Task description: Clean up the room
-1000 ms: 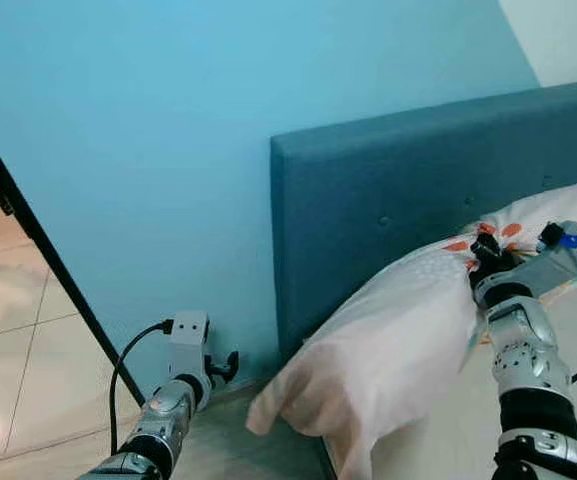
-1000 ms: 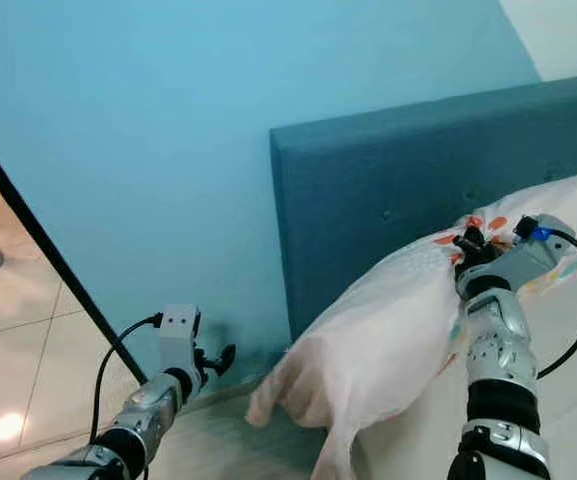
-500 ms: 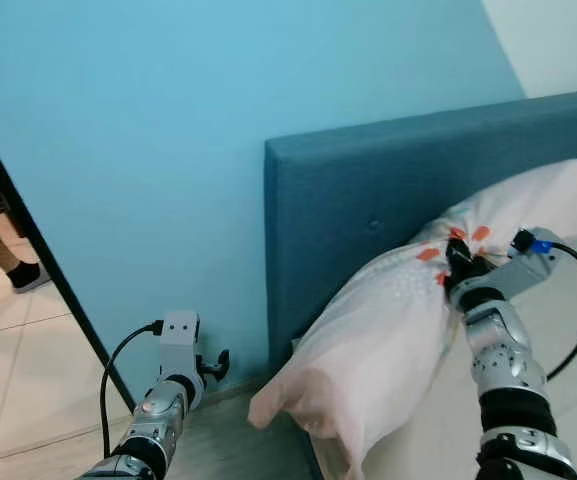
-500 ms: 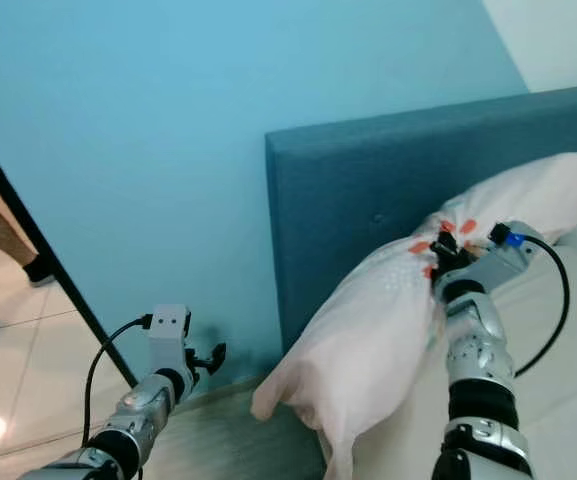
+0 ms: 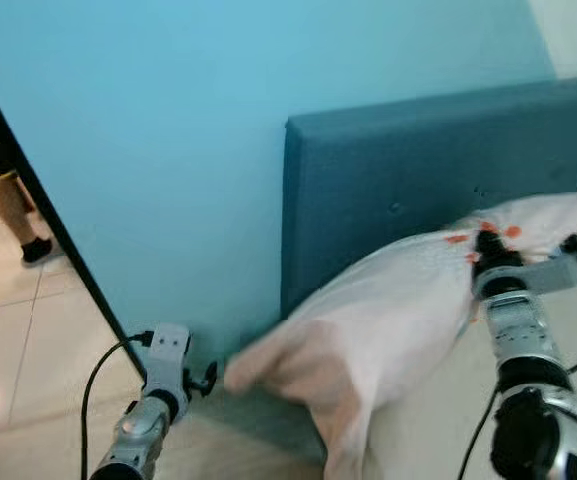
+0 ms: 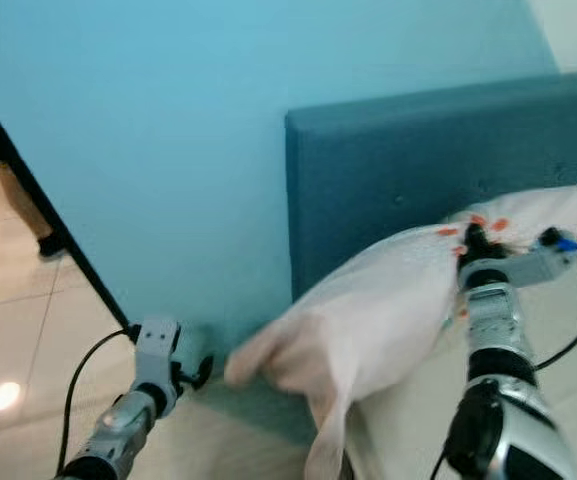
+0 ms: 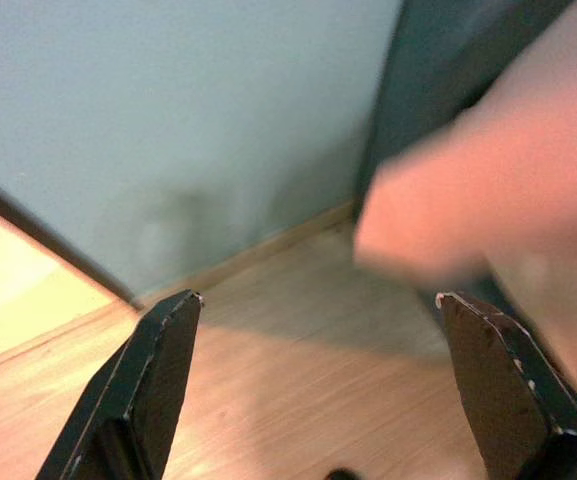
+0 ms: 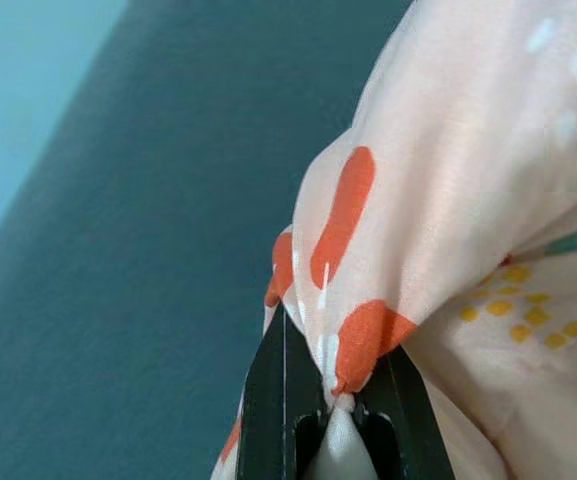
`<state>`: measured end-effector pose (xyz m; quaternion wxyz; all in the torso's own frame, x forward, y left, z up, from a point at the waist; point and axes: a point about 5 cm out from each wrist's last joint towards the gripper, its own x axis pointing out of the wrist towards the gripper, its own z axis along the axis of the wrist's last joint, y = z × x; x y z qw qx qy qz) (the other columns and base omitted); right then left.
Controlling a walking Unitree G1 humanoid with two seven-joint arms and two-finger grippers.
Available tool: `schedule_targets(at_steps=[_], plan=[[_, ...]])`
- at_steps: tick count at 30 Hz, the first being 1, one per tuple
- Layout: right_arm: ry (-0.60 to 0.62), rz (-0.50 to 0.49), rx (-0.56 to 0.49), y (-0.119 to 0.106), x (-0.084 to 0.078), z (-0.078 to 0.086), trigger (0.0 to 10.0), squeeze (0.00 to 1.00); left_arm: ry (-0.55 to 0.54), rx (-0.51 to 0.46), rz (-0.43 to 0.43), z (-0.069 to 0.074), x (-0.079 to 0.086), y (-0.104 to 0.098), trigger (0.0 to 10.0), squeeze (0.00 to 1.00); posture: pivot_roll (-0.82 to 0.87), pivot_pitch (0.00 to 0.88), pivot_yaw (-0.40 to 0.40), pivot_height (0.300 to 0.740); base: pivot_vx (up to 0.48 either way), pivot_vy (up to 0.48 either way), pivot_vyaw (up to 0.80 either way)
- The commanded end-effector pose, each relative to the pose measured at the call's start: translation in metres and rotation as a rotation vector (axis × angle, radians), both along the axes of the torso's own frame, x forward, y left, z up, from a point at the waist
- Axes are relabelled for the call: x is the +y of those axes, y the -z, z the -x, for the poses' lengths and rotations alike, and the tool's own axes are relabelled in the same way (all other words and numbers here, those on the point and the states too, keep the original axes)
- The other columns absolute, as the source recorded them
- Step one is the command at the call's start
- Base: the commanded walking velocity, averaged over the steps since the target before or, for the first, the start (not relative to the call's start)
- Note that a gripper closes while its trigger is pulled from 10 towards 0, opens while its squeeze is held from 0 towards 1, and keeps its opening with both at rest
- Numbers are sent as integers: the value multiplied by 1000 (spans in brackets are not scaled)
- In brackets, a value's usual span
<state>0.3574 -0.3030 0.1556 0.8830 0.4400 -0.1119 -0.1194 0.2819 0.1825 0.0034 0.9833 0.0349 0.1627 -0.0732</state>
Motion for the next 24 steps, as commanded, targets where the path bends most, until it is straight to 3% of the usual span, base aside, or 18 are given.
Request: schedule_targets(at_steps=[1,2,5,7,8,10,13,14,15,16,17,20,21,22,23,24], plan=[[37,40,-181,-49,-17,-6,10000,0,37,-37,-48,2,12,-6,10000,0,194,207,44,724,0,0,0],[37,40,-181,-49,-17,-6,10000,0,37,-37,-48,2,12,-6,10000,0,194,207,44,724,0,0,0],[30,64,-298,-82,-29,-7,10000,0,49,-80,-79,7,26,-15,10000,0,219,254,56,724,0,0,0],[19,80,-328,-86,-31,-5,10000,0,56,-95,-92,10,30,-19,10000,0,234,276,64,724,0,0,0],[19,80,-328,-86,-31,-5,10000,0,56,-95,-92,10,30,-19,10000,0,234,276,64,724,0,0,0],[-25,129,-354,-79,-36,1,10000,0,78,-126,-130,27,43,-31,10000,0,317,362,105,724,0,0,0],[-40,130,-358,-70,-39,6,10000,0,91,-127,-150,35,47,-34,10000,0,324,370,110,724,0,0,0],[-45,124,-333,-56,-41,11,10000,0,106,-119,-172,47,53,-38,10000,0,352,402,134,724,0,0,0],[-45,124,-333,-56,-41,11,10000,0,106,-119,-172,47,53,-38,10000,0,352,402,134,724,0,0,0],[-51,113,-298,-37,-43,18,10000,0,114,-96,-191,59,60,-38,10000,0,374,436,163,724,0,0,0],[-51,113,-298,-37,-43,18,10000,0,114,-96,-191,59,60,-38,10000,0,374,436,163,724,0,0,0],[97,51,-62,40,-63,64,10000,0,158,-9,-238,99,72,-42,10000,0,440,489,226,724,0,0,0],[147,40,-6,55,-68,77,10000,0,167,6,-240,105,74,-44,10000,0,442,491,231,724,0,0,0],[205,39,53,68,-74,91,10000,255,174,16,-234,108,72,-46,10000,0,446,489,240,724,0,0,0],[205,39,53,68,-74,91,10000,255,174,16,-234,108,72,-46,10000,0,446,489,240,724,0,0,0],[245,39,86,75,-79,101,10000,255,182,20,-228,109,70,-46,10000,0,445,488,242,724,0,0,0]])
